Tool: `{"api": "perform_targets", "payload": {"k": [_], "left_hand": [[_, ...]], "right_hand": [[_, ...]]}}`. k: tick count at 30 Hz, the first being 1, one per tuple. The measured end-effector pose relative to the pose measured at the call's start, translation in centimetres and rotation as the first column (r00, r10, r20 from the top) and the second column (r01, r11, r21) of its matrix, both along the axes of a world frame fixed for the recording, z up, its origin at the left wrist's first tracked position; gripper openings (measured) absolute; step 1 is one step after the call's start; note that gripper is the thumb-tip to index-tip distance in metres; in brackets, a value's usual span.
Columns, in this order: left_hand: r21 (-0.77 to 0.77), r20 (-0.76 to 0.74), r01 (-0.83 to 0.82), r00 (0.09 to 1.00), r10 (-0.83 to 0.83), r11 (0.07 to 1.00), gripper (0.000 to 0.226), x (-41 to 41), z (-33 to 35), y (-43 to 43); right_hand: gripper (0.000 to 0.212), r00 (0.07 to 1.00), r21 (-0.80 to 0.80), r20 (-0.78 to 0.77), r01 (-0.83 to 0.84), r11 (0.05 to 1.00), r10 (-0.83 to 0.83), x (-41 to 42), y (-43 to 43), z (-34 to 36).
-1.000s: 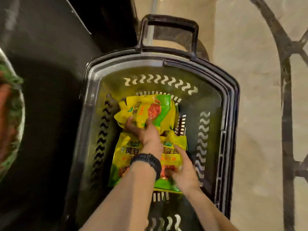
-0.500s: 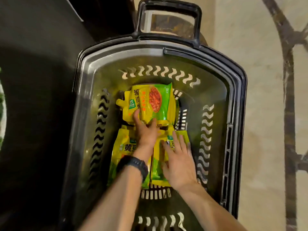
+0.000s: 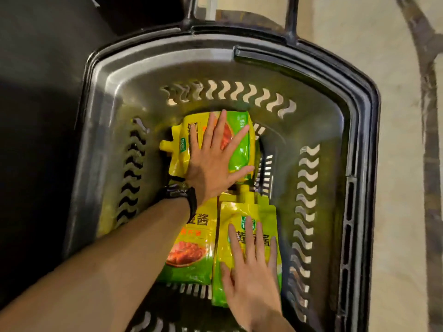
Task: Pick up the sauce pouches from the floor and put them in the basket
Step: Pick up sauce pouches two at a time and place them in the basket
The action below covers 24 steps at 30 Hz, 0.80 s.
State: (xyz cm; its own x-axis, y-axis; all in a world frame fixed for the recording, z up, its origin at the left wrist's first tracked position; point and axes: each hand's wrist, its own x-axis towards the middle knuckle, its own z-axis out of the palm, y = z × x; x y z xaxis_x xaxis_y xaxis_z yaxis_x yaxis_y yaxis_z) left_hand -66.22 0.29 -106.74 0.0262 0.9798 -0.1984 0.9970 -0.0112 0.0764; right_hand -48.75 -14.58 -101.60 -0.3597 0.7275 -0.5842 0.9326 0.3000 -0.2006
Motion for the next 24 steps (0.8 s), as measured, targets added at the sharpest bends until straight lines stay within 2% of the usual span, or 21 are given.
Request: {"api": "perform_targets", "payload": {"k": [2, 5, 8, 12, 16, 19, 24], "left_hand": [[-0.010, 0.071, 0.010, 0.997, -0.009, 1.000, 0.083, -0.3, 0.6, 0.2], [0.039, 0.224, -0.054, 0.974, 0.044, 0.998, 0.066, -0.9, 1.3, 0.5], [0.046, 0.114, -0.061, 0.992, 0.055, 0.997, 0.065, -0.3, 1.1, 0.6], [0.038, 0.045, 0.011, 0.999, -0.013, 0.999, 0.073, 1.4, 0.2, -0.6], [-0.046, -0.066, 0.097, 0.993, -0.100, 0.994, 0.083, 3.4, 0.4, -1.4], [-0.030, -0.087, 0.107, 0.990, -0.109, 0.994, 0.085, 3.0, 0.4, -1.0], [0.032, -0.039, 0.133, 0.991, -0.132, 0.991, 0.083, 0.4, 0.2, 0.3]], "right_hand": [[0.079, 1.000, -0.035, -0.005, -0.013, 0.999, 0.013, 0.0, -0.7, 0.1], [0.068, 0.997, -0.024, -0.078, 0.010, 1.000, -0.012, 0.1, 1.0, 0.4], [0.063, 0.989, -0.030, -0.122, 0.078, 0.996, -0.081, 0.3, 2.6, 0.1], [0.066, 0.994, -0.016, -0.059, 0.096, 0.995, -0.097, 0.0, 1.7, -1.0], [0.069, 0.997, 0.028, -0.030, 0.076, 0.997, -0.075, 0.2, 1.0, -0.9], [0.070, 0.997, 0.032, -0.039, 0.061, 0.998, -0.059, 0.3, 1.3, -0.7], [0.075, 0.996, 0.064, -0.044, 0.074, 0.995, -0.072, 0.3, 1.2, -1.4]]}}
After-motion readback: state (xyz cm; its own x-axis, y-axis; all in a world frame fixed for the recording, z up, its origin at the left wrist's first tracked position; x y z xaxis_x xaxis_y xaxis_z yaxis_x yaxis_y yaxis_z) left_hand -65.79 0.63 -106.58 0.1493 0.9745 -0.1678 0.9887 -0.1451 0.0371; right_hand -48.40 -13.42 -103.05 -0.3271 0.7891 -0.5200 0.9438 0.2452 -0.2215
